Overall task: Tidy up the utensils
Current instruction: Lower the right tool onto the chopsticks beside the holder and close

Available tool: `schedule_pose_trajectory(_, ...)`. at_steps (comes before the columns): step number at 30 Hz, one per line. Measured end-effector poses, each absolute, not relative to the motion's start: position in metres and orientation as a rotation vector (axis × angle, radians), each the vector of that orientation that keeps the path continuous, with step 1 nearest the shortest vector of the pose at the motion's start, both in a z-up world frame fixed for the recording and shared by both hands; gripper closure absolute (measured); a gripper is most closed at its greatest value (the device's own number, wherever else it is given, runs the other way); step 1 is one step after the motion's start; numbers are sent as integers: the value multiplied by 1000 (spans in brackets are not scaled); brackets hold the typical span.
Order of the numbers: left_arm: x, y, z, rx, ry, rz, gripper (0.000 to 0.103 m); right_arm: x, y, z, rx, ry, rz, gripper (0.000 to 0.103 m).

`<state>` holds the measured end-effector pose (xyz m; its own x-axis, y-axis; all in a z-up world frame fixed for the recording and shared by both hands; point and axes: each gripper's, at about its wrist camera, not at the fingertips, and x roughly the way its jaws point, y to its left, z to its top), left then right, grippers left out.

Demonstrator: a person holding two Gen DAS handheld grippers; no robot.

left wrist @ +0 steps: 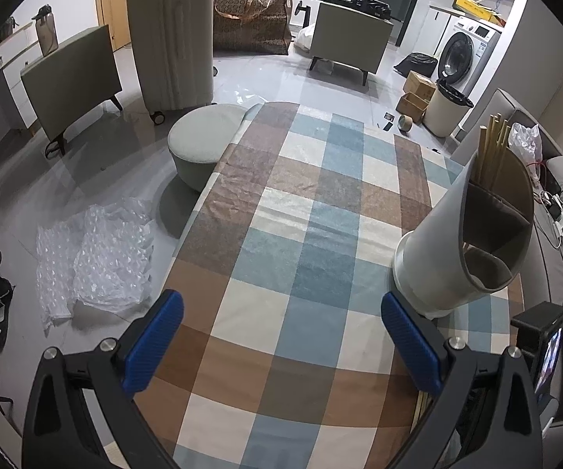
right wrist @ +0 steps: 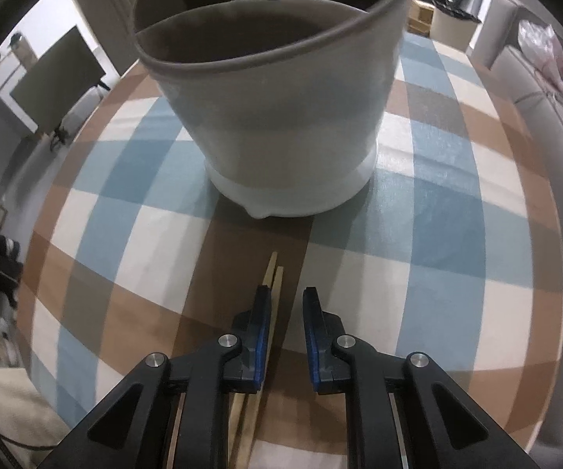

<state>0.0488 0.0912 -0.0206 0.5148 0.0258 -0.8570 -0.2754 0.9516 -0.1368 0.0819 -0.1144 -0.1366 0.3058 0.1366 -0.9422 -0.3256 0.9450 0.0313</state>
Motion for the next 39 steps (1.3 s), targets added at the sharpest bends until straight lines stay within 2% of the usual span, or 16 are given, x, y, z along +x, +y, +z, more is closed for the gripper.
schedule_pose_trajectory(8,49,95,-22,-278,1025,188,4,80,-89,-140,-274,1187,293,88)
schedule_pose_trajectory(17,48,95,-23,-280,1032,183,4,80,-111,-137,-232,1210,272,88)
schedule_pose_trajectory(39,48,92,-27,-260,1057,191,4,61,-92,-135,-309,1216,305,89)
